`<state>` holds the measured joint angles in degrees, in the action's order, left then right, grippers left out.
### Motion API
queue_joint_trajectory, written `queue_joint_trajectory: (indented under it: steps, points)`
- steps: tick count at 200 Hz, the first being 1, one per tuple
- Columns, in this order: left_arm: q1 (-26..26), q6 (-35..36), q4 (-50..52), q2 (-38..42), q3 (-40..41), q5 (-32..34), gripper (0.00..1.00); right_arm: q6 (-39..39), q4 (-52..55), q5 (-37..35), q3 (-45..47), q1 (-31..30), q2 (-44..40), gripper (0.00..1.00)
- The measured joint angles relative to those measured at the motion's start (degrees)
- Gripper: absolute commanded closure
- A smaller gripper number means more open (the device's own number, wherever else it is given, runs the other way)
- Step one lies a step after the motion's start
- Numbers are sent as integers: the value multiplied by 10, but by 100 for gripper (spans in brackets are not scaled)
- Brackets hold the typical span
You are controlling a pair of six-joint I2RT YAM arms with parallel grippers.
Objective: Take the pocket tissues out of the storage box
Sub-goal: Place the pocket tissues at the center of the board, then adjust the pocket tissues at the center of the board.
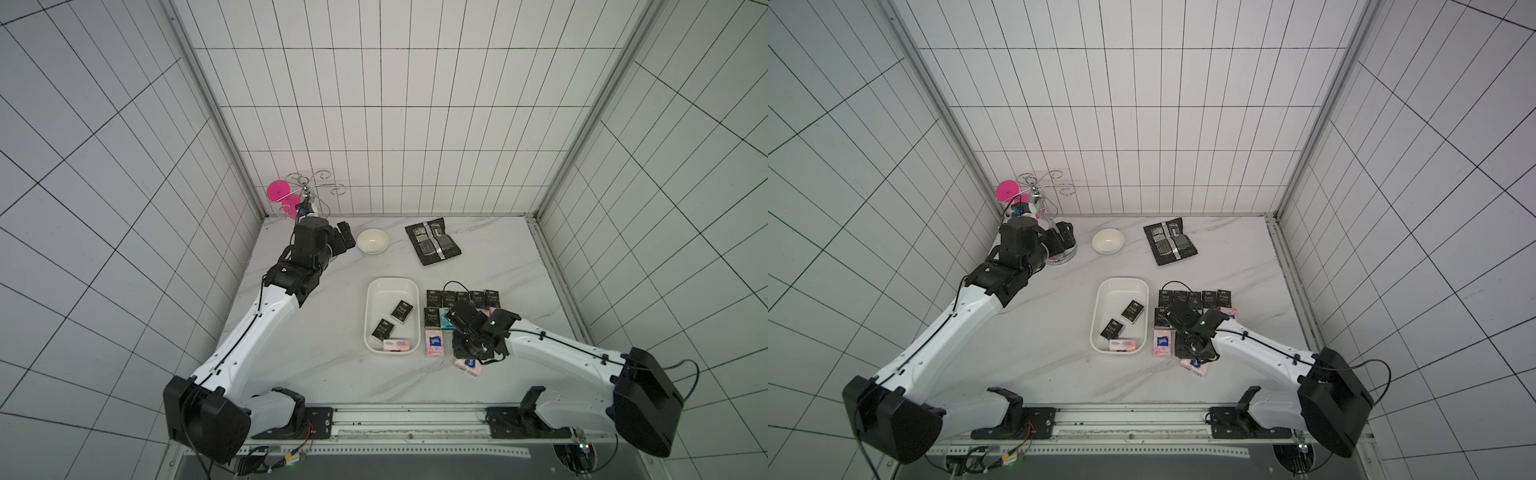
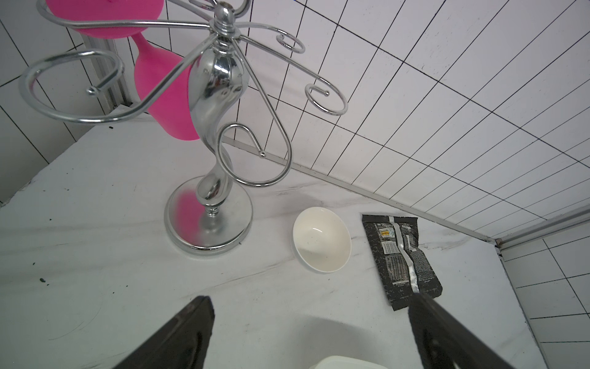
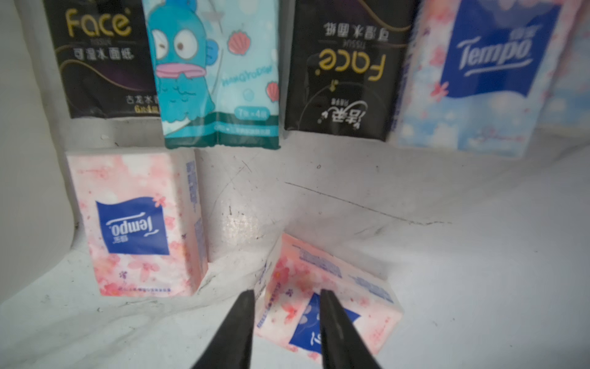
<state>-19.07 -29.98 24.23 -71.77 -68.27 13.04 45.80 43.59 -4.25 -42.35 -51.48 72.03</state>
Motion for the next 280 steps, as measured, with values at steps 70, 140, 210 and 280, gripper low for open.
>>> queue_joint_trajectory:
  steps: [70, 140, 210, 280]
  points:
    - [0, 0, 0, 0, 0, 1, 1, -66, 44, 33, -17, 81, -57, 43]
    - [0, 0, 0, 1, 0, 0, 2, -92, 30, 85, 50, 144, -100, 36]
    - [0, 0, 0, 4, 0, 1, 1, -95, -40, 122, 79, 170, -76, 35]
    - [0, 0, 0, 5, 1, 2, 2, -91, -51, 172, 103, 172, -88, 35]
